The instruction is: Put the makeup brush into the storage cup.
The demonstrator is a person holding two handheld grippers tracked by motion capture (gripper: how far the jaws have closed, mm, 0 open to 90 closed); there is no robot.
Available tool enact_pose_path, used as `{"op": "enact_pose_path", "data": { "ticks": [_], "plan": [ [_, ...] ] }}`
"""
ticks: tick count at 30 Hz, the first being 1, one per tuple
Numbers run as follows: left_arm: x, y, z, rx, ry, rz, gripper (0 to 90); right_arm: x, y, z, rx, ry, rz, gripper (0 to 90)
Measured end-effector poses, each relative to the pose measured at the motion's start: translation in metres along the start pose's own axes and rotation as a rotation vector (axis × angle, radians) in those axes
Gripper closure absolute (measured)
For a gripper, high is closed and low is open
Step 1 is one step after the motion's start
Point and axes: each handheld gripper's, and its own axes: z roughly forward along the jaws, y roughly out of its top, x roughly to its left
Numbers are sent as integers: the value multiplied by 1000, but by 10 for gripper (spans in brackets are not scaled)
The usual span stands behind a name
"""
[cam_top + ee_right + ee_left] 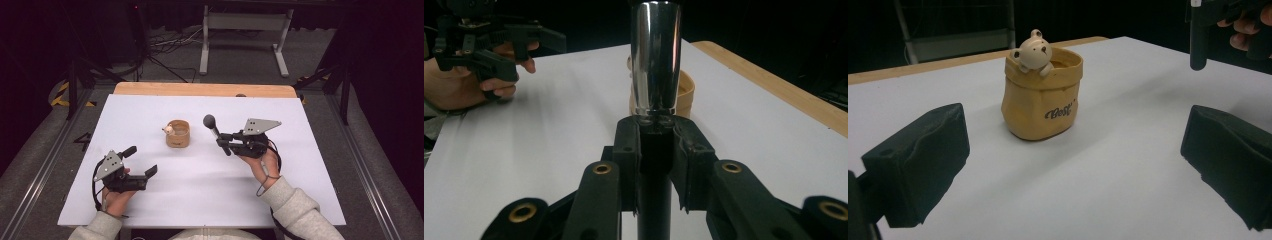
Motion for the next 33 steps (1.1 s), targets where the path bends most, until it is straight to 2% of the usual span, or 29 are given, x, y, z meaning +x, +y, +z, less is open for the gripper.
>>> {"op": "enact_pose_path", "data": {
  "ticks": [1, 6, 10, 15, 20, 26, 29, 33],
  "plan": [
    [0, 0, 0, 0, 0, 0, 0, 0, 0, 0, 0, 0, 0, 746],
    [0, 1, 1, -1, -4, -1, 0, 3, -7, 1, -68, -18, 23, 746],
    [0, 1, 1, -5, -5, 3, 0, 5, -12, 5, -114, -15, 47, 746],
    [0, 2, 2, -9, -6, -2, 0, 9, -17, 9, -161, -22, 43, 746],
    [0, 2, 3, -11, -11, -5, 0, 13, -19, 17, -202, -22, 10, 745],
    [-1, 4, 4, -6, -11, 7, 0, 16, -26, 23, -225, -15, 14, 745],
    [-2, 7, 4, -14, -28, -2, 0, 17, -28, 26, -226, -12, 15, 745],
    [-2, 11, 5, -13, -37, 7, 0, 20, -28, 27, -229, -12, 6, 746]
  ]
}}
